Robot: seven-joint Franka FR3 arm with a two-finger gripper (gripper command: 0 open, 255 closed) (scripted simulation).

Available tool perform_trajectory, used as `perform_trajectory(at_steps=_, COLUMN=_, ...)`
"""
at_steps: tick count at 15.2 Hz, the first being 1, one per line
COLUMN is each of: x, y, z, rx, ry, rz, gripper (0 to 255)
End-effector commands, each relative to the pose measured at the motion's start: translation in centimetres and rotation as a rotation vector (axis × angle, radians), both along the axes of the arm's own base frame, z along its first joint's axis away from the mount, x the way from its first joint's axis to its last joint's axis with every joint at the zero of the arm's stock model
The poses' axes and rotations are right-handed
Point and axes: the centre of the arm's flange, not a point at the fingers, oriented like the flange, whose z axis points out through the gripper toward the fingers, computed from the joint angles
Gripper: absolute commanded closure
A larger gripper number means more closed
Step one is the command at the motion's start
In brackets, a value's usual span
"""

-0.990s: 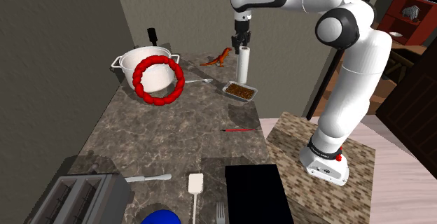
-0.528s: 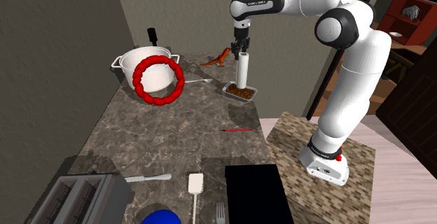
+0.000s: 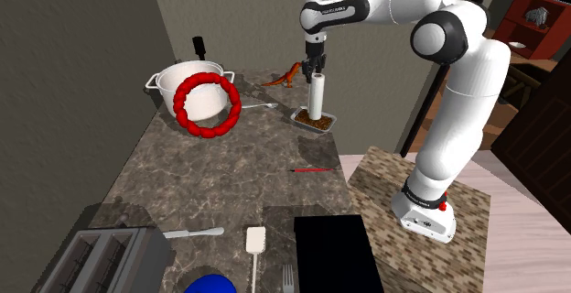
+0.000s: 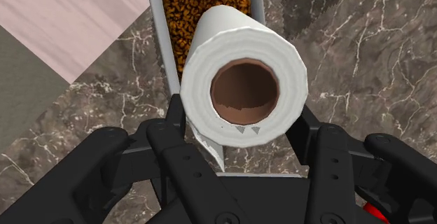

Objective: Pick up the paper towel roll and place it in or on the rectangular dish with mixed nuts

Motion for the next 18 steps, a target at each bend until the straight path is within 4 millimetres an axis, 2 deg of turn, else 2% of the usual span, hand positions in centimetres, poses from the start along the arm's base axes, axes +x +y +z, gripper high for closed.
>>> perform_trajectory(at_steps=1, x=0.0, y=0.0, z=0.0, rx=0.000, ry=0.000, rz=0.000, gripper=255)
perform_trajectory(at_steps=2, x=0.0, y=0.0, z=0.0, rx=0.000, ry=0.000, rz=0.000, gripper=255)
perform_trajectory(at_steps=3, x=0.0, y=0.0, z=0.0, rx=0.000, ry=0.000, rz=0.000, gripper=0)
perform_trajectory(at_steps=8, x=0.0, y=0.0, z=0.0, rx=0.000, ry=0.000, rz=0.000, gripper=0)
perform_trajectory(at_steps=12, x=0.5, y=-0.4, z=5.0, rx=0.000, ry=0.000, rz=0.000, gripper=0)
perform_trajectory(at_steps=18, x=0.5, y=-0.4, z=5.0, rx=0.000, ry=0.000, rz=0.000, gripper=0)
